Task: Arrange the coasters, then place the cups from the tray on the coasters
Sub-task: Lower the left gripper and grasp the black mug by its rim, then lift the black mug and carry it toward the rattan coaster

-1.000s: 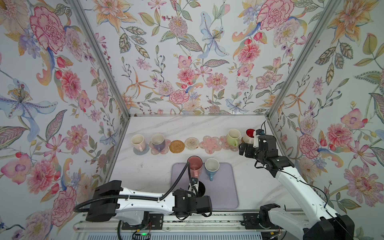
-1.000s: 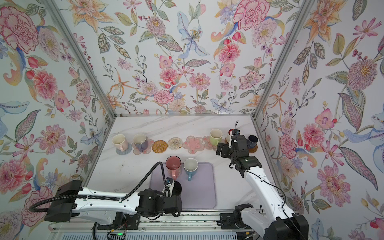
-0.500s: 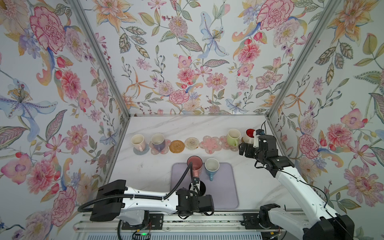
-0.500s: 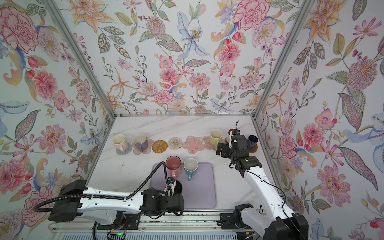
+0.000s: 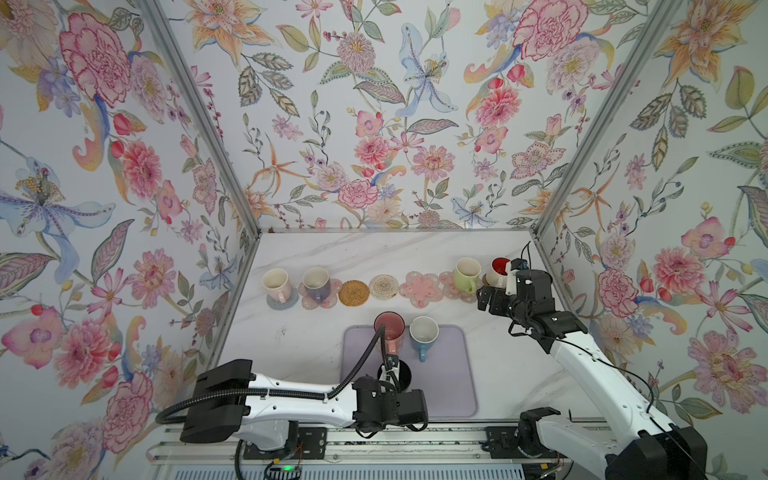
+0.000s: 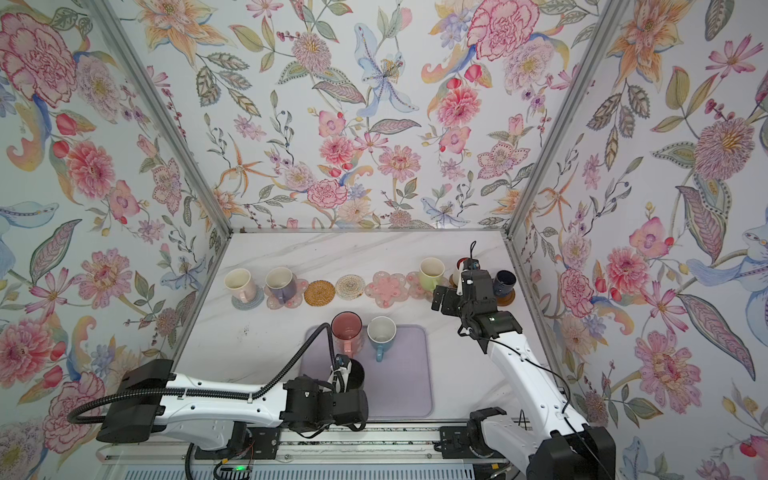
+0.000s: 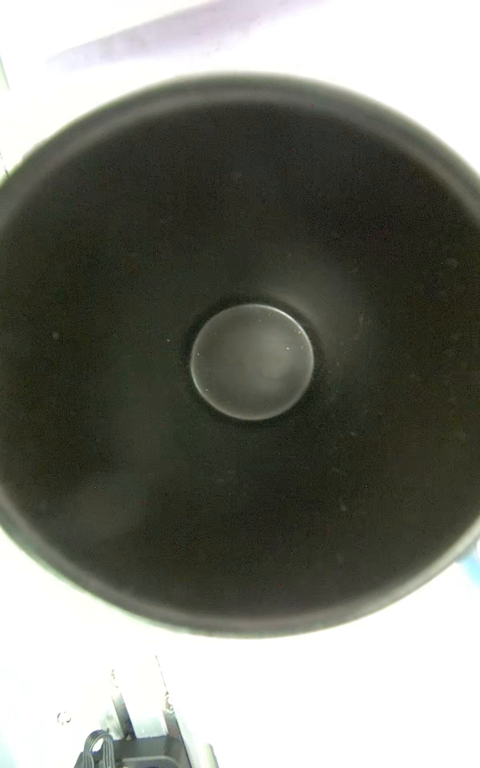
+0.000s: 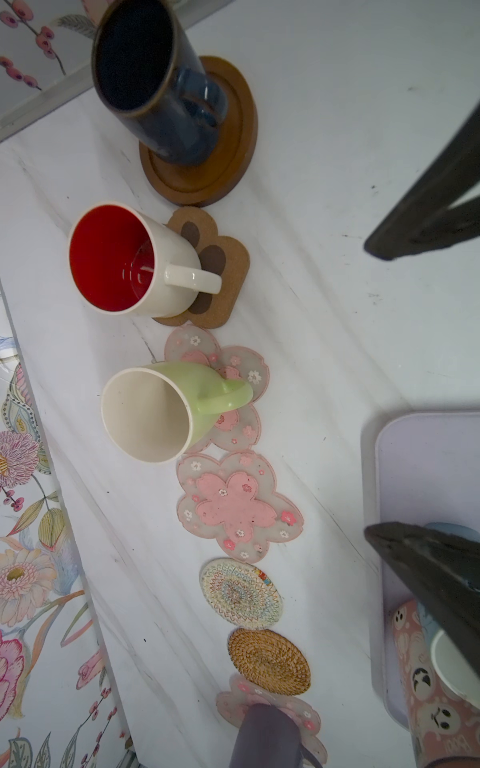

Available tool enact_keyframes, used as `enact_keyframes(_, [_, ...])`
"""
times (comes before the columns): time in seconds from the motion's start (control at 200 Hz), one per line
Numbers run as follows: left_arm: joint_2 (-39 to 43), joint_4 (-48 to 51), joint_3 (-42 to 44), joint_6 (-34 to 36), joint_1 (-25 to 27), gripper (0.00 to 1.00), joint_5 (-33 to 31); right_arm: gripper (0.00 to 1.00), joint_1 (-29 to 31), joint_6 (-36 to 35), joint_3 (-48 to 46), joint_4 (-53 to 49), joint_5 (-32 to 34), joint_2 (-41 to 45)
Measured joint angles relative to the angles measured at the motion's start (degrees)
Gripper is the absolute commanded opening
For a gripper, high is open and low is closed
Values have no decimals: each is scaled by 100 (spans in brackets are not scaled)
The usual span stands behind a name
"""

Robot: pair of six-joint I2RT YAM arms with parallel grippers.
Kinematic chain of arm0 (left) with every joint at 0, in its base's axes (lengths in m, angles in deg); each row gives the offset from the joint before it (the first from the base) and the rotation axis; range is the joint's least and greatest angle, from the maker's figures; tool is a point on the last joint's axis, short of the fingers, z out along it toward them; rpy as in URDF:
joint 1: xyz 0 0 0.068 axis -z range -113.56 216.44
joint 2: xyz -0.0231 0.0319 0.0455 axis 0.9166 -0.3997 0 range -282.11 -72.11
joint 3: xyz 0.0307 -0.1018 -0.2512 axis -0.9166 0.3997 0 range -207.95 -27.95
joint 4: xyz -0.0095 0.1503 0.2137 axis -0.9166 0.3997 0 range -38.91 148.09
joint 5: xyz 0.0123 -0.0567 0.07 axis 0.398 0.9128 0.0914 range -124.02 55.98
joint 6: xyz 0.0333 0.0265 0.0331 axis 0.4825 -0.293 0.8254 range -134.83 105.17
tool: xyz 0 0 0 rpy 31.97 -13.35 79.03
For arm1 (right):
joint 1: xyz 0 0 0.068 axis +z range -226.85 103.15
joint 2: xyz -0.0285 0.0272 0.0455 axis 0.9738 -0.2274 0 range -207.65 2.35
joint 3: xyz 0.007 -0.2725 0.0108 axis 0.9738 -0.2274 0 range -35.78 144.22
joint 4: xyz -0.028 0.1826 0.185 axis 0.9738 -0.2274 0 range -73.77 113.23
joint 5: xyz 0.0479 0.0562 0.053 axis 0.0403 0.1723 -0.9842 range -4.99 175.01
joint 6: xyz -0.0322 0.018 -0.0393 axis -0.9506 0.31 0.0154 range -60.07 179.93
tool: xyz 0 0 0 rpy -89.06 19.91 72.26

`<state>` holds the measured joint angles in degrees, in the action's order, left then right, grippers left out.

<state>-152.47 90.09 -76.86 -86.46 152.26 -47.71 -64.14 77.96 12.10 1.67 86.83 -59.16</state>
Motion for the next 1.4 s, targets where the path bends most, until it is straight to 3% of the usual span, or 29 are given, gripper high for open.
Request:
enact_keyframes(0.295, [227, 376, 24, -153, 0, 0, -9, 99, 0, 0, 0, -2, -13, 0])
enact_keyframes(0.731, [1982, 1598, 289, -345, -212, 0, -614, 99, 0, 0, 0, -2, -15, 0])
enact_keyframes(0.906, [2524, 2212, 146, 31, -951, 0, -859, 99, -7, 0, 0, -2, -17, 0])
enact_keyframes(1.081, [2920, 2389, -94, 942, -1982, 0, -929, 99, -7, 0, 0, -2, -35, 0])
enact_keyframes(1.401, [2247, 1657, -629, 2959, -3880, 0, -520, 99, -7, 0, 0, -4, -96, 0])
